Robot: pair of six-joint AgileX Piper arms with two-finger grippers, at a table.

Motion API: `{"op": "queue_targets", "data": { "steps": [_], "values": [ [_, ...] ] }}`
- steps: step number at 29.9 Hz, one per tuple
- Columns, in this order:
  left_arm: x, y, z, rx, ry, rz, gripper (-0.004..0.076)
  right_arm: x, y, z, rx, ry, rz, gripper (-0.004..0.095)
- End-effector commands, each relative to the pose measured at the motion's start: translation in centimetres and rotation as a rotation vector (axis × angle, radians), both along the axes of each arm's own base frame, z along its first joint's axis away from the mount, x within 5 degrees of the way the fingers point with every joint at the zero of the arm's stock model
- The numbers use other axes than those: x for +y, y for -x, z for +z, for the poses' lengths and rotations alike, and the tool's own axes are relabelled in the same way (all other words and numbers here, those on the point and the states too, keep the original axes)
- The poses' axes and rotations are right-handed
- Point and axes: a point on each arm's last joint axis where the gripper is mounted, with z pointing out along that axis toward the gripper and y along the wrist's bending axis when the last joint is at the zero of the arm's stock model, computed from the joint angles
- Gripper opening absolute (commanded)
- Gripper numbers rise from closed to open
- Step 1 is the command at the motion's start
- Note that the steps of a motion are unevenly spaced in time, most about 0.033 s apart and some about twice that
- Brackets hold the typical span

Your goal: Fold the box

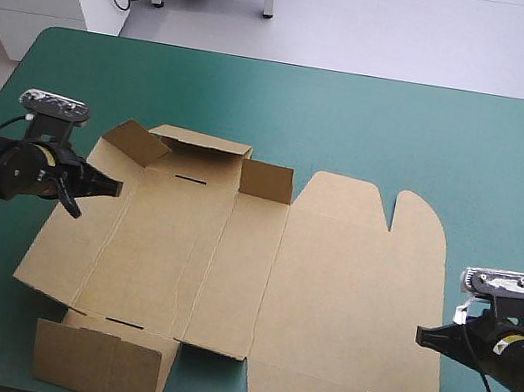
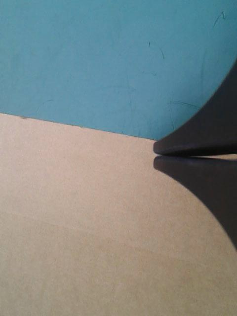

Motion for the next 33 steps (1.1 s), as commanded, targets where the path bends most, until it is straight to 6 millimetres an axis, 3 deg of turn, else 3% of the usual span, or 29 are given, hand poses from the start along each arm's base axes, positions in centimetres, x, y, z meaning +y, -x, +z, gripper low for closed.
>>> {"op": "queue_targets", "data": {
  "steps": [1, 6, 10, 27, 31, 33],
  "values": [
    [2.3, 0.0, 1.7, -0.070, 0.079, 0.043, -0.0008, 0.0, -0.4, 1.2, -0.083, -0.013, 0.001, -0.0021],
    [5.5, 0.7, 1.4, -0.015, 0.148, 0.111, -0.0008, 0.0, -0.4, 1.2, -0.084, -0.009, 0.009, -0.0021],
    [6.7, 1.3, 1.2, 0.020, 0.180, 0.107, -0.0008, 0.1, -0.4, 1.2, -0.086, 0.001, 0.023, -0.0021],
    [7.1, 1.4, 0.9, 0.030, 0.193, 0.124, 0.0006, 0.1, -0.4, 1.2, -0.087, 0.004, 0.029, -0.0021],
    [7.1, 1.3, -0.2, 0.083, 0.203, 0.125, 0.0094, 0.1, -0.4, 1.2, -0.087, 0.010, 0.036, -0.0021],
    [7.1, 1.2, -1.0, 0.128, 0.214, 0.123, 0.0182, 0.1, -0.4, 1.2, -0.090, 0.017, 0.044, -0.0021]
  ]
}}
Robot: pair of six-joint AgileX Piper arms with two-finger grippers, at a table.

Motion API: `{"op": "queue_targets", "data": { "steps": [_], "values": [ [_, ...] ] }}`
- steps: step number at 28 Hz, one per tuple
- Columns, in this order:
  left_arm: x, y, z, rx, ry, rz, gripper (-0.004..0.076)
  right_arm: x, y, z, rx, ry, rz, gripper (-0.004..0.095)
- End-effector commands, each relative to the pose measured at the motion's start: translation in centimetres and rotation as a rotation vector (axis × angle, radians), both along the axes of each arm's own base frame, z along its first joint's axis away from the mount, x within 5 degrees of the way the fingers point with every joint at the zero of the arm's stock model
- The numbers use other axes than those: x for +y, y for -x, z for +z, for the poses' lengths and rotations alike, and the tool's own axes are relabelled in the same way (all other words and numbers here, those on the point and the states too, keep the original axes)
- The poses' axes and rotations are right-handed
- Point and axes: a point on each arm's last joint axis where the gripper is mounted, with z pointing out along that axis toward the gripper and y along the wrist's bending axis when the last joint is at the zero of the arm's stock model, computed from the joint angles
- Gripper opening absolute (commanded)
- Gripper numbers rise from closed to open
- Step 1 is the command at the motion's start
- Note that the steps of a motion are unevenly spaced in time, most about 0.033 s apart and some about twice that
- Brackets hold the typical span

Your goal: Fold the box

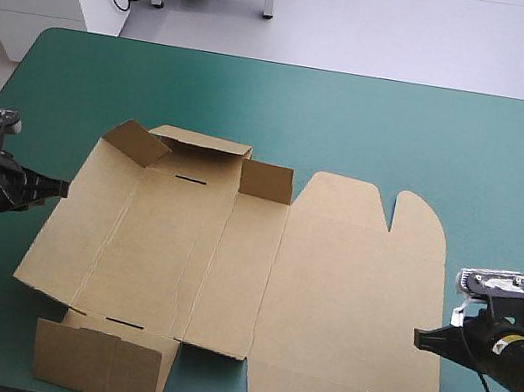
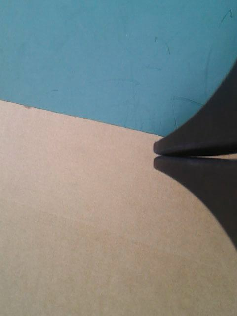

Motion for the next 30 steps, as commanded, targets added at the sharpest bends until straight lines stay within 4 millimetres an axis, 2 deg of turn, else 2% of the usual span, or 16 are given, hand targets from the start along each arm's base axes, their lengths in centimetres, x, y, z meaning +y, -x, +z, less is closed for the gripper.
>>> {"op": "queue_targets", "data": {
  "steps": [1, 4, 7, 12, 18, 21, 27, 30],
  "values": [
    [-0.1, -0.3, -0.1, -0.004, 0.032, 0.004, 0.0236, -0.1, -0.4, 1.2, -0.085, 0.003, 0.001, -0.0021],
    [0.0, -0.6, -0.7, 0.028, 0.040, 0.002, 0.0390, -0.1, -0.4, 1.2, -0.087, 0.007, 0.003, -0.0021],
    [0.3, -0.7, -1.1, 0.052, 0.016, 0.000, 0.0465, -0.1, -0.4, 1.2, -0.088, 0.011, 0.006, -0.0021],
    [1.0, -0.6, -2.0, 0.120, -0.069, -0.028, 0.0467, -0.1, -0.4, 1.2, -0.088, 0.011, 0.006, -0.0021],
    [1.1, -0.7, -5.2, 0.209, -0.058, -0.066, 0.0467, -0.1, -0.4, 1.2, -0.092, 0.007, 0.005, -0.0021],
    [0.9, -0.9, -6.4, 0.220, -0.037, -0.108, 0.0467, -0.1, -0.4, 1.2, -0.092, 0.007, 0.005, -0.0021],
    [0.9, -1.6, -7.3, 0.213, -0.010, -0.107, 0.0466, -0.1, -0.4, 1.2, -0.092, 0.003, 0.005, -0.0021],
    [0.1, -2.2, -7.9, 0.216, 0.092, -0.174, 0.0466, -0.1, -0.5, 1.2, -0.090, 0.001, 0.005, -0.0021]
  ]
}}
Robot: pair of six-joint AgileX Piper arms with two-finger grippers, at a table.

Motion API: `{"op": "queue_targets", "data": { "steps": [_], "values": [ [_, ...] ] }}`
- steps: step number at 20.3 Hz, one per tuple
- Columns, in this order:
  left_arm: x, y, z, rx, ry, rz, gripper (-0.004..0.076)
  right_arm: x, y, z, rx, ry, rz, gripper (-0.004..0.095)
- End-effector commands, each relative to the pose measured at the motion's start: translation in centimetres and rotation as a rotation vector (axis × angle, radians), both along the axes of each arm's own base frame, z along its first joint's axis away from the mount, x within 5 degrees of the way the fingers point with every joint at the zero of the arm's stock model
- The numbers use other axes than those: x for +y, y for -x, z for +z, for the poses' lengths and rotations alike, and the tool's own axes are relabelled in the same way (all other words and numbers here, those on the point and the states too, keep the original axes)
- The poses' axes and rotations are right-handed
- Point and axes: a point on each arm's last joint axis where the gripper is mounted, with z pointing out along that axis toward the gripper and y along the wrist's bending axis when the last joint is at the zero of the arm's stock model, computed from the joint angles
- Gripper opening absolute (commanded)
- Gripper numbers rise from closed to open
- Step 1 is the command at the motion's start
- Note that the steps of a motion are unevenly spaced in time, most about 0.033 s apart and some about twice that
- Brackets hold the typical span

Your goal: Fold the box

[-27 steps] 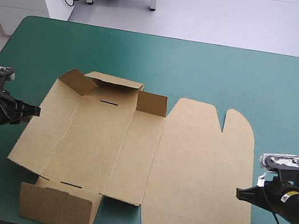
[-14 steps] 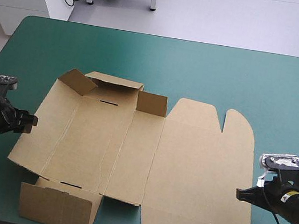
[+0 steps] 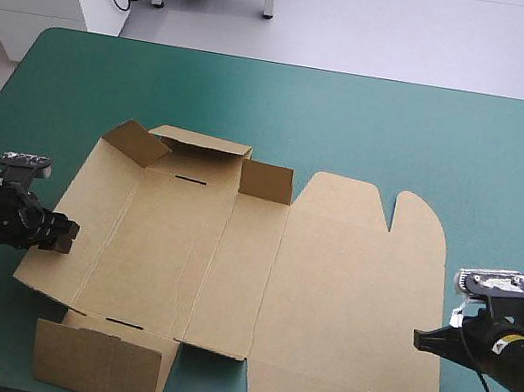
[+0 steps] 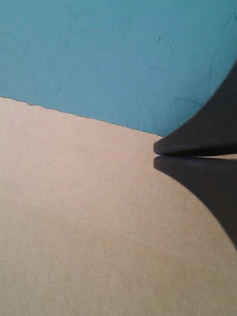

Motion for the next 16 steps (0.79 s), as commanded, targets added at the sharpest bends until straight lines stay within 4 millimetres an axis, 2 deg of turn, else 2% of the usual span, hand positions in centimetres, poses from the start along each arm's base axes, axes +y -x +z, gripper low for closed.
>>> {"op": "queue_targets", "data": {
  "steps": [1, 3, 10, 13, 15, 16],
  "values": [
    [-0.90, -0.60, 0.69, -0.046, 0.114, -0.034, 0.0466, -0.08, -0.44, 1.19, -0.083, -0.009, -0.011, -0.0021],
    [-1.39, -0.81, 0.40, -0.031, 0.178, -0.056, 0.0466, -0.06, -0.43, 1.18, -0.083, -0.002, 0.000, -0.0021],
    [-1.65, -0.39, 0.29, 0.023, 0.210, -0.081, 0.0448, -0.05, -0.43, 1.18, -0.085, 0.005, 0.010, -0.0021],
    [-1.60, -0.48, 0.28, 0.014, 0.205, -0.077, 0.0355, -0.05, -0.43, 1.18, -0.086, 0.014, 0.020, -0.0021],
    [-1.50, -0.69, 0.19, 0.000, 0.196, -0.070, 0.0218, -0.05, -0.43, 1.18, -0.086, 0.014, 0.020, -0.0021],
    [-1.48, -0.74, 0.12, 0.001, 0.196, -0.069, 0.0188, -0.05, -0.43, 1.18, -0.086, 0.014, 0.020, -0.0021]
  ]
}}
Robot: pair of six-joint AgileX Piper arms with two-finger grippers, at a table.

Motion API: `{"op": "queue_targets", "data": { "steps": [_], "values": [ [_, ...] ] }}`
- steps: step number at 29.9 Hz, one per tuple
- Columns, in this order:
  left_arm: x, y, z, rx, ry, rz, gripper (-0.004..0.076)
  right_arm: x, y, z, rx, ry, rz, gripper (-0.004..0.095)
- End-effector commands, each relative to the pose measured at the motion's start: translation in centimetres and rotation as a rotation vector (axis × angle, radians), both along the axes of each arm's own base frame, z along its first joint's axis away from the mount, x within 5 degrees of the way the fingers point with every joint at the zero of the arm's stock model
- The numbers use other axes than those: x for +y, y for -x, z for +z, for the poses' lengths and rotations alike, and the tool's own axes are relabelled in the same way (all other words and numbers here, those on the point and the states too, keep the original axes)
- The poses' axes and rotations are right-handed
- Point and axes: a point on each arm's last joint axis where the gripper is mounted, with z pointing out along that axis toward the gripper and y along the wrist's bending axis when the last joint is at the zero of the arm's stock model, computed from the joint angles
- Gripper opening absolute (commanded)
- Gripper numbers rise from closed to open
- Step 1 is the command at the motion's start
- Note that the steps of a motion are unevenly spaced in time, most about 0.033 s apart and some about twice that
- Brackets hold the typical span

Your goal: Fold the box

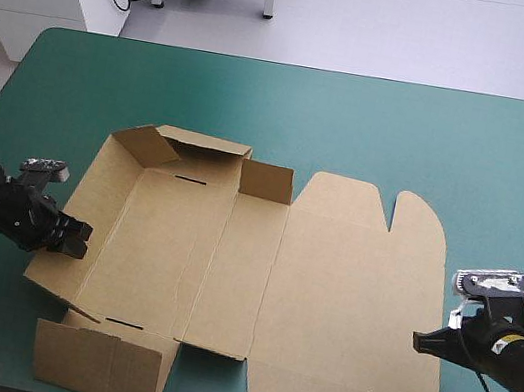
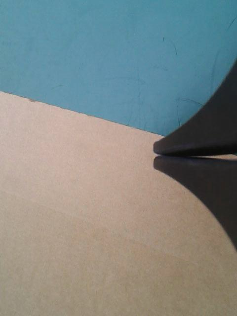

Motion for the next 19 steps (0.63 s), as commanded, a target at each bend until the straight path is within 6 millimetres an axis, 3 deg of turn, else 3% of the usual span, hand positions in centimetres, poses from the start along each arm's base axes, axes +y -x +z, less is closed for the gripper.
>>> {"op": "queue_targets", "data": {
  "steps": [1, 7, 19],
  "values": [
    [-0.1, -0.3, 0.9, -0.042, 0.020, 0.017, 0.0155, -0.1, -0.4, 1.2, -0.082, -0.007, -0.008, -0.0021],
    [0.1, -1.1, -0.6, 0.025, 0.041, 0.041, -0.0007, 0.0, -0.4, 1.2, -0.082, -0.018, -0.008, -0.0021],
    [0.5, -2.2, 0.5, -0.066, 0.007, -0.003, -0.0008, 0.0, -0.4, 1.2, -0.078, -0.024, -0.008, -0.0021]
  ]
}}
